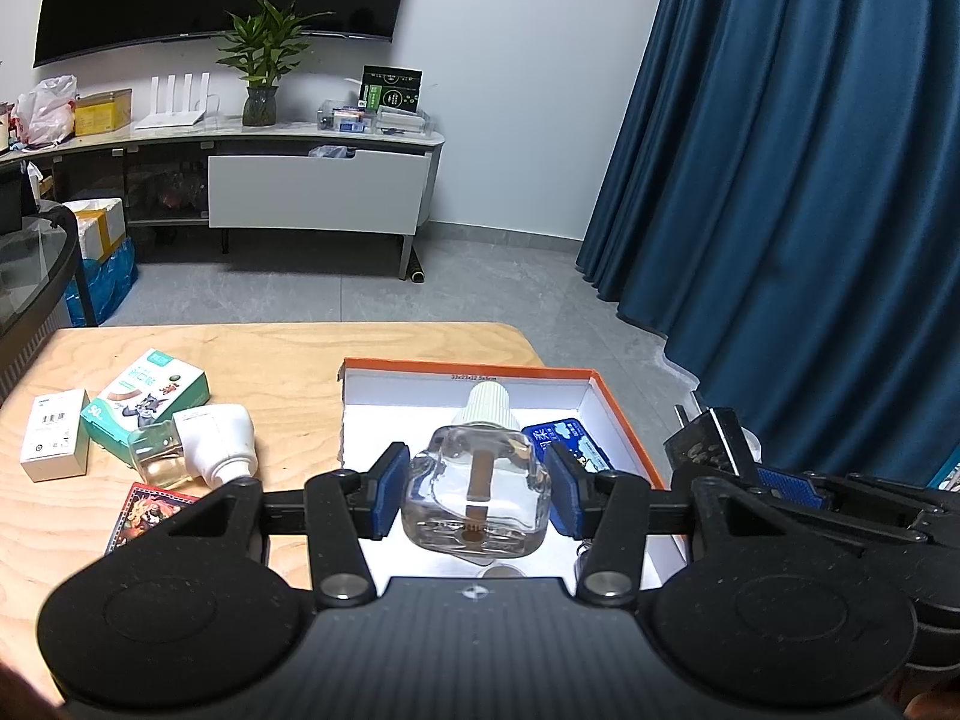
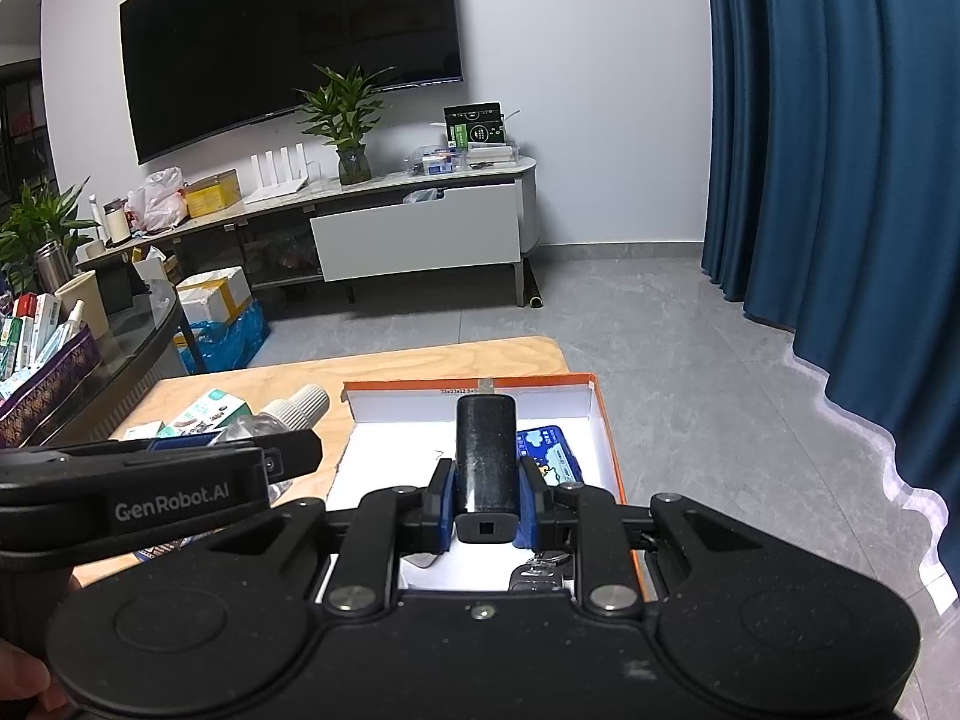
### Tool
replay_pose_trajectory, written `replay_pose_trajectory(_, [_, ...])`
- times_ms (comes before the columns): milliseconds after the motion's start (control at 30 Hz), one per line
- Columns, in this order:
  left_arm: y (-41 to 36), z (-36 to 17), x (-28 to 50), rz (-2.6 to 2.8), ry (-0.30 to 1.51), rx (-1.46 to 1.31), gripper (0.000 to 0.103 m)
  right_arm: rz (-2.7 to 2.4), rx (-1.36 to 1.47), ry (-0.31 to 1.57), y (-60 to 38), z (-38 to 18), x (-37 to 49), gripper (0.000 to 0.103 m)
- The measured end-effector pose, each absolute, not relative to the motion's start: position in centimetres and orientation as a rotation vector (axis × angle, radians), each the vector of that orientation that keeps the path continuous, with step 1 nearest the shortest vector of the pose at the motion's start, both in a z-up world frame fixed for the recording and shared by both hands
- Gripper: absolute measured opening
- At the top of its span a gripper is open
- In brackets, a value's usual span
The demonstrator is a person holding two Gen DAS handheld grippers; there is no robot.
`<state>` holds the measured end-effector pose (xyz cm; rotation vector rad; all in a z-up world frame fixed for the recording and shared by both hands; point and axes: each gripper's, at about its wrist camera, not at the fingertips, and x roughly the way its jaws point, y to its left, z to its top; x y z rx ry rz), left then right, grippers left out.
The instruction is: Organize rigid objects
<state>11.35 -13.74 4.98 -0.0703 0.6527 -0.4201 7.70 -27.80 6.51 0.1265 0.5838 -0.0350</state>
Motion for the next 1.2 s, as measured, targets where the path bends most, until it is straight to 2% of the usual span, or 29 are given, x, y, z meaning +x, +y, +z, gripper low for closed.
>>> replay_pose_trajectory(1200, [-13.72,4.38,11.69,-0.419,0.665,-0.064,0.05,-0.033,0.122,0.6,-27.78,6.11,7.98,0.026])
